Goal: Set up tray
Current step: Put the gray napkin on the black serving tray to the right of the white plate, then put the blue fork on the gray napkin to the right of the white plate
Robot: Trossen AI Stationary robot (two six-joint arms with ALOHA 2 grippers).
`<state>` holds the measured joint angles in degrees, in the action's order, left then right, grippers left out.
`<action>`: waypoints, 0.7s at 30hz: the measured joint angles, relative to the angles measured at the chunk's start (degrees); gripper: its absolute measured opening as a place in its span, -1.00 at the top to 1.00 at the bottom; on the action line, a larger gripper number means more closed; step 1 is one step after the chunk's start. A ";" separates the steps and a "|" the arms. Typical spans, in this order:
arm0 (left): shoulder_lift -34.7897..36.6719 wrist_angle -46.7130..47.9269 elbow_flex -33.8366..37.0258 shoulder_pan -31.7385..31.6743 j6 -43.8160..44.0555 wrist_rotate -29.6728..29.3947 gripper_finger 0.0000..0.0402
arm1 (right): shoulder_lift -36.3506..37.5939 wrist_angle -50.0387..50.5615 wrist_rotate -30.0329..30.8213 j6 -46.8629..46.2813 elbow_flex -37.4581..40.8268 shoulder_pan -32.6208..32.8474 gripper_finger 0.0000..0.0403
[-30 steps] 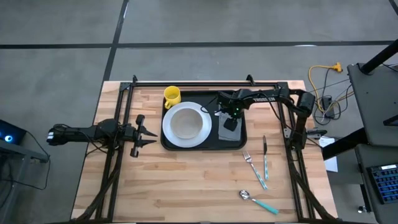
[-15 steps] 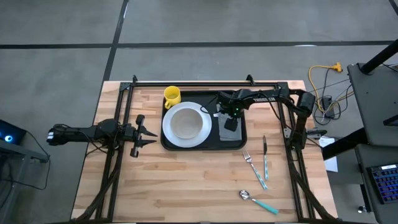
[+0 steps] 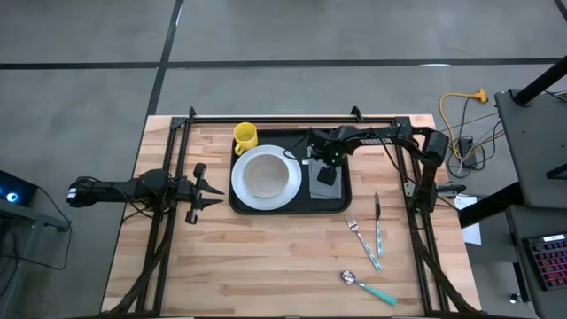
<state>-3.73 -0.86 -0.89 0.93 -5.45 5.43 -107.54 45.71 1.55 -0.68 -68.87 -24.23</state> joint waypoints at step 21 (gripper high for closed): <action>0.00 0.00 0.00 0.02 0.00 0.00 0.59 | 5.36 8.96 -1.26 -10.12 -1.09 3.63 -0.24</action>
<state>-3.73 -0.86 -0.89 0.95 -5.45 5.43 -102.18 54.67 0.29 -10.80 -69.96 -20.60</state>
